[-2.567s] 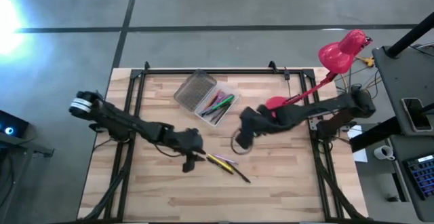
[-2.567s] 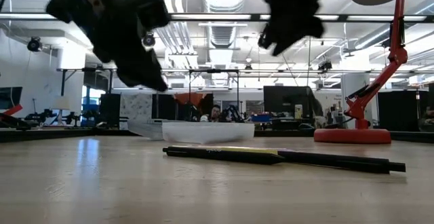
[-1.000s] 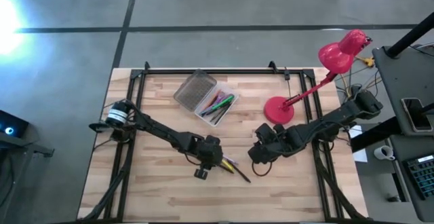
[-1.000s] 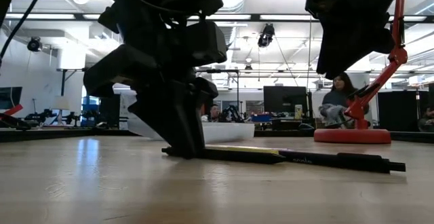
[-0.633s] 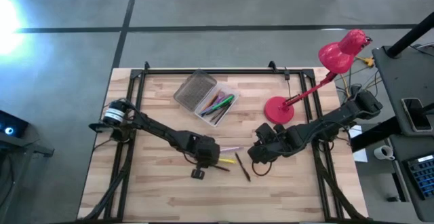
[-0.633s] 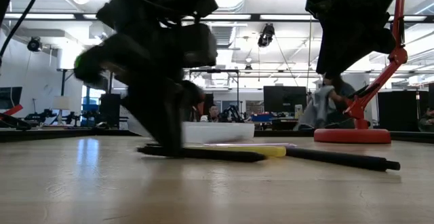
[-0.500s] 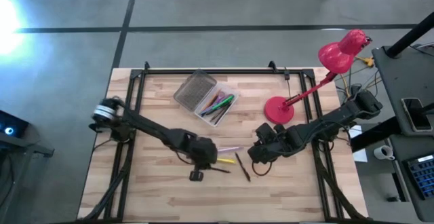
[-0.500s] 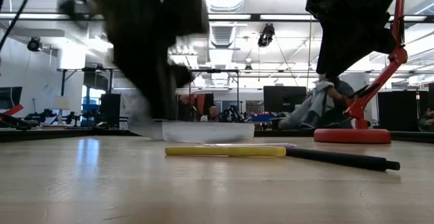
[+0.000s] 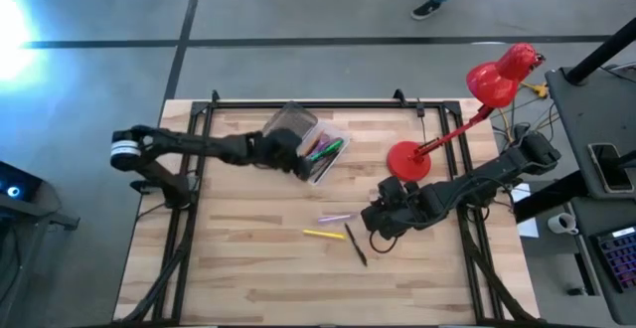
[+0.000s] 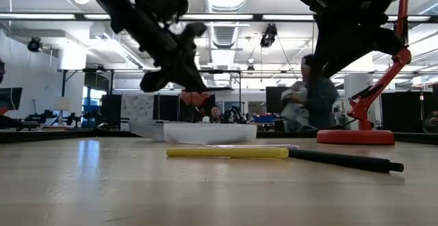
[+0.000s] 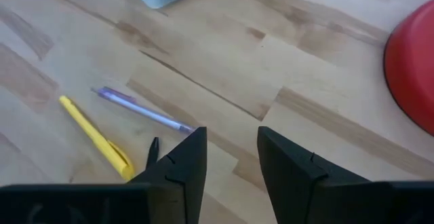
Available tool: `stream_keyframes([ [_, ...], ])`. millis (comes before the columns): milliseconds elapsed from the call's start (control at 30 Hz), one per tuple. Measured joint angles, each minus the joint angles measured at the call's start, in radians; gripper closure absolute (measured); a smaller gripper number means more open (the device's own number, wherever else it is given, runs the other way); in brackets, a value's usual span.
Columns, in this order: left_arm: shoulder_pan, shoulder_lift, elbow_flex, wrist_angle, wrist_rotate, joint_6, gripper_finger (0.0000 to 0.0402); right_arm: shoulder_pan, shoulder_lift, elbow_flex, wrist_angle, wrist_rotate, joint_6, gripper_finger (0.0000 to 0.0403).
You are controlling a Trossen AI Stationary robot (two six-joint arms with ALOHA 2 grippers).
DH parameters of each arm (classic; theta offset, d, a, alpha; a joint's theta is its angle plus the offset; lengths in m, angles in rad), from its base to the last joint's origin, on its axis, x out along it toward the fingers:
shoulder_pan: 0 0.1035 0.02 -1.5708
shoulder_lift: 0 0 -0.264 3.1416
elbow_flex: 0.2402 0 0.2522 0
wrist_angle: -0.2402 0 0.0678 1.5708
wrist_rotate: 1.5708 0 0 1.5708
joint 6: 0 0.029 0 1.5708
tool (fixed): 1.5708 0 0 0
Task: Pick & place school supplies into a supply box
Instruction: Put the black pen into the black supply box, then put the violet pen into the black supply box
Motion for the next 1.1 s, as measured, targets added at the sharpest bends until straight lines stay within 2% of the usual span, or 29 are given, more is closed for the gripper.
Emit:
stream_keyframes([
  [233, 0.121, 0.086, -0.008, 0.026, 0.009, -0.01, 0.0389, 0.0, 0.003, 0.0, 0.006, 0.005, 0.041, 0.028],
  [333, 0.144, 0.137, 0.039, 0.049, 0.009, -0.007, 0.0379, 0.0, 0.011, 0.0, 0.037, 0.001, -0.015, 0.028],
  [500, 0.149, 0.211, 0.107, 0.014, 0.012, 0.06, 0.0322, 0.001, 0.035, 0.0, 0.09, -0.055, -0.162, 0.028],
  [667, 0.149, 0.218, 0.147, -0.101, 0.024, 0.103, 0.0265, 0.001, 0.063, 0.0, 0.139, -0.108, -0.293, 0.028],
  [833, 0.103, 0.108, 0.135, -0.128, 0.03, 0.172, 0.0244, -0.018, 0.102, 0.0, 0.272, -0.159, -0.543, 0.028],
  [967, 0.007, -0.011, 0.11, -0.159, 0.029, 0.202, 0.0243, -0.057, 0.165, 0.005, 0.336, -0.208, -0.805, 0.028],
  [1100, -0.103, -0.111, 0.071, -0.157, -0.004, 0.181, 0.0243, -0.114, 0.234, 0.029, 0.345, -0.311, -0.954, 0.028],
])
